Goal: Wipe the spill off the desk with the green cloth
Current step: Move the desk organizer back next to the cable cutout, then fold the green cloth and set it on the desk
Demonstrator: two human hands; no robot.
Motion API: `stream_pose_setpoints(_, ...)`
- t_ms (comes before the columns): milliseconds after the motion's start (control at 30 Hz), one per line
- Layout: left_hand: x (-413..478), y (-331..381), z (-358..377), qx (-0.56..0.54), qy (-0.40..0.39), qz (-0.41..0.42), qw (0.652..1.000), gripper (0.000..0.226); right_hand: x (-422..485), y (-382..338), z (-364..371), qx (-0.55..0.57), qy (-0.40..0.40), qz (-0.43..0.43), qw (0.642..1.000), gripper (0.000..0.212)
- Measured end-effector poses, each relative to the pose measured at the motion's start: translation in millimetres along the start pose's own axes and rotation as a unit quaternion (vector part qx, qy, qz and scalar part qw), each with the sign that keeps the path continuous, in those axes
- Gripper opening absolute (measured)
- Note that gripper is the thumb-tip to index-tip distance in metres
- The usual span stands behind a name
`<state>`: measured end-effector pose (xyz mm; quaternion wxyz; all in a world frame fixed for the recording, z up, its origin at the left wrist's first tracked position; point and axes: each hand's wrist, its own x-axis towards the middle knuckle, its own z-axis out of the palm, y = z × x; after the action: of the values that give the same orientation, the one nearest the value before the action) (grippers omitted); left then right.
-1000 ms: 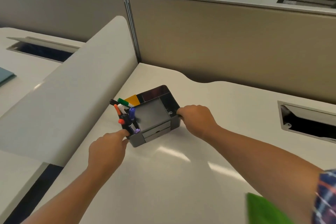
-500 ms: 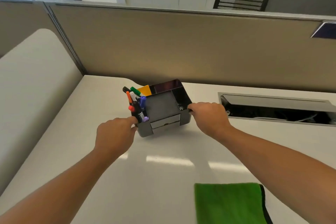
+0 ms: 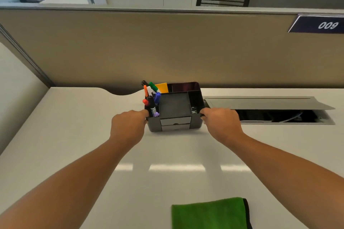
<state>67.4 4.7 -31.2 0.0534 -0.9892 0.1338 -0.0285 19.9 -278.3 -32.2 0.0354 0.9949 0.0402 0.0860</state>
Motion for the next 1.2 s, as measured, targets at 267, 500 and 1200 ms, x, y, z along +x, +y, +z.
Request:
stream_pose_setpoints(267, 7, -2, 7, -0.036, -0.005, -0.027, 0.999, 0.030, 2, -11, 11, 0.065, -0.016, 0.040, 0.997, 0.023)
stream_pose_setpoints(500, -103, 21, 2, -0.357, 0.054, -0.182, 0.915, 0.058, -94, -19, -19, 0.327, -0.014, 0.215, 0.920, 0.059)
stream_pose_setpoints(1200, -328, 123, 14, -0.574, -0.271, -0.282, 0.719, 0.029, -323, -63, -29, 0.392, -0.225, 0.493, 0.743, 0.045)
